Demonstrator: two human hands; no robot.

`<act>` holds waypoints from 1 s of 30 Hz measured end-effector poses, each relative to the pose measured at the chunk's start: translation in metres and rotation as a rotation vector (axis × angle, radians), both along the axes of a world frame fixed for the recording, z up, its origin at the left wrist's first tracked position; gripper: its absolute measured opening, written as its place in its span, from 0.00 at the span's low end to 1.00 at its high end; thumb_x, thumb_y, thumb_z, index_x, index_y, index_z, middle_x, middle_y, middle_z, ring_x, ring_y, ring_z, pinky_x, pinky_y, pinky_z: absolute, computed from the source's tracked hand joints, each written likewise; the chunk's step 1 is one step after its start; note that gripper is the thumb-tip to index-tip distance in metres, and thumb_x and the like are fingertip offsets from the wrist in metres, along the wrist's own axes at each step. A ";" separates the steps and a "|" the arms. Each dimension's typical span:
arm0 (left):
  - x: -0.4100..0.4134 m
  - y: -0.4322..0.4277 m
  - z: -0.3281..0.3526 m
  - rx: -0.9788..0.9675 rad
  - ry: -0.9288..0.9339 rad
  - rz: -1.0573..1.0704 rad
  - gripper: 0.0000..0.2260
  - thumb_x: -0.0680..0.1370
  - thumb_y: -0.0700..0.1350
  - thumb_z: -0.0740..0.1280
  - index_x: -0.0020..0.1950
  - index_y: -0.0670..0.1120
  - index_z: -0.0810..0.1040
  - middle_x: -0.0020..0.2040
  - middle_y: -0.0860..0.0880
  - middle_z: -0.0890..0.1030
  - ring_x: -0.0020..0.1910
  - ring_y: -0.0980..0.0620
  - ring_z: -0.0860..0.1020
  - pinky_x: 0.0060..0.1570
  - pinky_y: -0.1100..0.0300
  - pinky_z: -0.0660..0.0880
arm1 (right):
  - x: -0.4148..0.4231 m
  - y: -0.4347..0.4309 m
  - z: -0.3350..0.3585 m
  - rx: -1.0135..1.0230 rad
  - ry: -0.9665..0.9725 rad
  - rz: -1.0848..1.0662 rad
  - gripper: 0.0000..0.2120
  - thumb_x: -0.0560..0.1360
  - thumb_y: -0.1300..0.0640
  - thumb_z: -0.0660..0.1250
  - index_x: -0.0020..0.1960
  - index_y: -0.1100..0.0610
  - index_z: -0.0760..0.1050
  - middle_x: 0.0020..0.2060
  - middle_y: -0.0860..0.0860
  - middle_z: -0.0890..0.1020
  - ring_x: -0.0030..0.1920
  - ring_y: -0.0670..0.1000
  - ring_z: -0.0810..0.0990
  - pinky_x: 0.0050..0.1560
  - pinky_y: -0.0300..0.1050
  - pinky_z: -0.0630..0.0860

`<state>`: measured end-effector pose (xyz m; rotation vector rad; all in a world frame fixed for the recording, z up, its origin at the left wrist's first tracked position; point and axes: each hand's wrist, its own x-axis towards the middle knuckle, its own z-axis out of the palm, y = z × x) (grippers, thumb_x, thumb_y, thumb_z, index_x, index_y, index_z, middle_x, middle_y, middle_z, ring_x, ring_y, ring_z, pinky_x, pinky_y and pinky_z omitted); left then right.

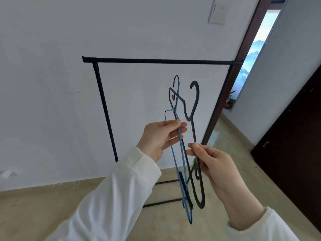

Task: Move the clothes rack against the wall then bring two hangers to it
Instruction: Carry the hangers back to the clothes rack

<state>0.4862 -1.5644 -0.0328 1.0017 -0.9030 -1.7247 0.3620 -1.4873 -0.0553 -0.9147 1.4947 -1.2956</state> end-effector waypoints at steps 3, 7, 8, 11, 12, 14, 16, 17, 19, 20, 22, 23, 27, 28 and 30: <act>-0.006 -0.019 0.007 0.004 0.004 -0.004 0.03 0.74 0.39 0.67 0.42 0.42 0.79 0.36 0.49 0.85 0.37 0.54 0.83 0.38 0.64 0.81 | -0.010 -0.020 0.007 -0.019 -0.019 -0.020 0.06 0.71 0.54 0.68 0.43 0.54 0.82 0.33 0.47 0.86 0.39 0.52 0.70 0.48 0.48 0.72; -0.016 -0.045 0.015 -0.015 0.007 -0.005 0.03 0.74 0.39 0.67 0.41 0.42 0.80 0.34 0.49 0.85 0.36 0.54 0.83 0.38 0.64 0.81 | -0.019 -0.049 0.017 -0.028 -0.030 -0.038 0.06 0.71 0.53 0.67 0.44 0.54 0.82 0.33 0.47 0.85 0.34 0.46 0.70 0.42 0.41 0.72; -0.018 -0.054 0.017 -0.022 0.007 -0.011 0.03 0.74 0.39 0.67 0.41 0.42 0.80 0.33 0.50 0.85 0.35 0.55 0.83 0.39 0.64 0.81 | -0.021 -0.058 0.019 -0.031 -0.031 -0.043 0.07 0.71 0.53 0.67 0.45 0.54 0.82 0.33 0.47 0.85 0.33 0.46 0.69 0.41 0.40 0.71; -0.024 -0.081 0.022 -0.042 0.003 -0.030 0.03 0.74 0.40 0.67 0.42 0.42 0.80 0.32 0.51 0.85 0.34 0.56 0.83 0.40 0.64 0.81 | -0.024 -0.087 0.025 -0.040 -0.026 -0.052 0.08 0.72 0.53 0.68 0.46 0.55 0.82 0.33 0.46 0.85 0.33 0.45 0.69 0.40 0.39 0.71; -0.025 -0.090 0.023 -0.044 0.008 -0.033 0.03 0.74 0.40 0.67 0.42 0.42 0.80 0.32 0.51 0.85 0.33 0.57 0.83 0.40 0.64 0.81 | -0.025 -0.096 0.025 -0.043 -0.029 -0.058 0.08 0.72 0.53 0.68 0.46 0.55 0.82 0.33 0.46 0.85 0.33 0.45 0.70 0.40 0.39 0.71; -0.027 -0.109 0.026 -0.048 0.023 -0.033 0.03 0.74 0.39 0.67 0.42 0.42 0.79 0.32 0.51 0.85 0.33 0.57 0.83 0.39 0.64 0.81 | -0.027 -0.117 0.028 -0.045 -0.027 -0.065 0.09 0.72 0.53 0.68 0.47 0.55 0.82 0.34 0.47 0.85 0.34 0.46 0.70 0.40 0.39 0.71; -0.029 -0.126 0.027 -0.050 0.031 -0.030 0.03 0.74 0.39 0.67 0.42 0.42 0.79 0.32 0.51 0.85 0.32 0.57 0.83 0.38 0.65 0.81 | -0.028 -0.135 0.029 -0.037 -0.009 -0.061 0.10 0.72 0.52 0.67 0.48 0.56 0.82 0.36 0.48 0.85 0.34 0.46 0.70 0.39 0.39 0.71; -0.031 -0.136 0.028 -0.050 0.030 -0.029 0.03 0.74 0.39 0.67 0.43 0.41 0.79 0.32 0.51 0.85 0.32 0.58 0.83 0.36 0.65 0.81 | -0.028 -0.146 0.030 -0.031 -0.004 -0.059 0.10 0.72 0.52 0.67 0.48 0.56 0.82 0.36 0.48 0.85 0.34 0.46 0.69 0.40 0.39 0.70; -0.035 -0.150 0.028 -0.050 0.026 -0.026 0.03 0.74 0.39 0.67 0.43 0.41 0.80 0.34 0.50 0.85 0.32 0.57 0.83 0.35 0.65 0.80 | -0.029 -0.161 0.029 -0.020 -0.002 -0.060 0.10 0.72 0.52 0.67 0.48 0.55 0.82 0.37 0.48 0.85 0.35 0.46 0.70 0.41 0.40 0.70; -0.036 -0.156 0.029 -0.052 0.024 -0.026 0.03 0.74 0.39 0.67 0.44 0.41 0.80 0.36 0.48 0.84 0.32 0.57 0.83 0.35 0.66 0.80 | -0.029 -0.168 0.029 -0.017 -0.003 -0.061 0.10 0.72 0.52 0.67 0.48 0.55 0.82 0.36 0.47 0.85 0.35 0.46 0.69 0.40 0.40 0.70; -0.041 -0.168 0.029 -0.053 0.023 -0.026 0.03 0.75 0.39 0.66 0.44 0.40 0.80 0.39 0.47 0.84 0.34 0.56 0.83 0.36 0.66 0.80 | -0.032 -0.181 0.027 -0.011 -0.006 -0.067 0.11 0.72 0.52 0.67 0.49 0.56 0.82 0.32 0.45 0.84 0.34 0.46 0.69 0.38 0.39 0.70; -0.043 -0.172 0.029 -0.051 0.023 -0.024 0.03 0.75 0.39 0.66 0.43 0.40 0.80 0.40 0.47 0.84 0.34 0.56 0.82 0.36 0.65 0.81 | -0.033 -0.186 0.027 -0.006 -0.001 -0.068 0.11 0.71 0.51 0.67 0.49 0.57 0.82 0.29 0.43 0.84 0.34 0.46 0.69 0.38 0.39 0.70; -0.050 -0.189 0.029 -0.035 0.016 -0.023 0.03 0.74 0.38 0.67 0.44 0.40 0.80 0.41 0.46 0.83 0.34 0.56 0.82 0.37 0.65 0.81 | -0.039 -0.207 0.027 -0.001 0.000 -0.063 0.12 0.71 0.51 0.67 0.49 0.57 0.82 0.22 0.41 0.80 0.34 0.46 0.68 0.36 0.39 0.68; -0.052 -0.193 0.029 -0.032 0.015 -0.022 0.03 0.74 0.38 0.67 0.44 0.40 0.80 0.40 0.46 0.83 0.34 0.56 0.82 0.37 0.66 0.81 | -0.041 -0.212 0.027 -0.001 -0.007 -0.062 0.12 0.72 0.51 0.67 0.49 0.57 0.82 0.22 0.41 0.80 0.34 0.46 0.68 0.36 0.39 0.68; -0.055 -0.200 0.029 -0.029 0.010 -0.017 0.04 0.74 0.38 0.67 0.46 0.39 0.80 0.41 0.46 0.84 0.34 0.56 0.82 0.37 0.66 0.81 | -0.044 -0.223 0.026 0.005 -0.016 -0.067 0.11 0.72 0.50 0.67 0.48 0.56 0.82 0.23 0.41 0.80 0.34 0.47 0.69 0.38 0.40 0.69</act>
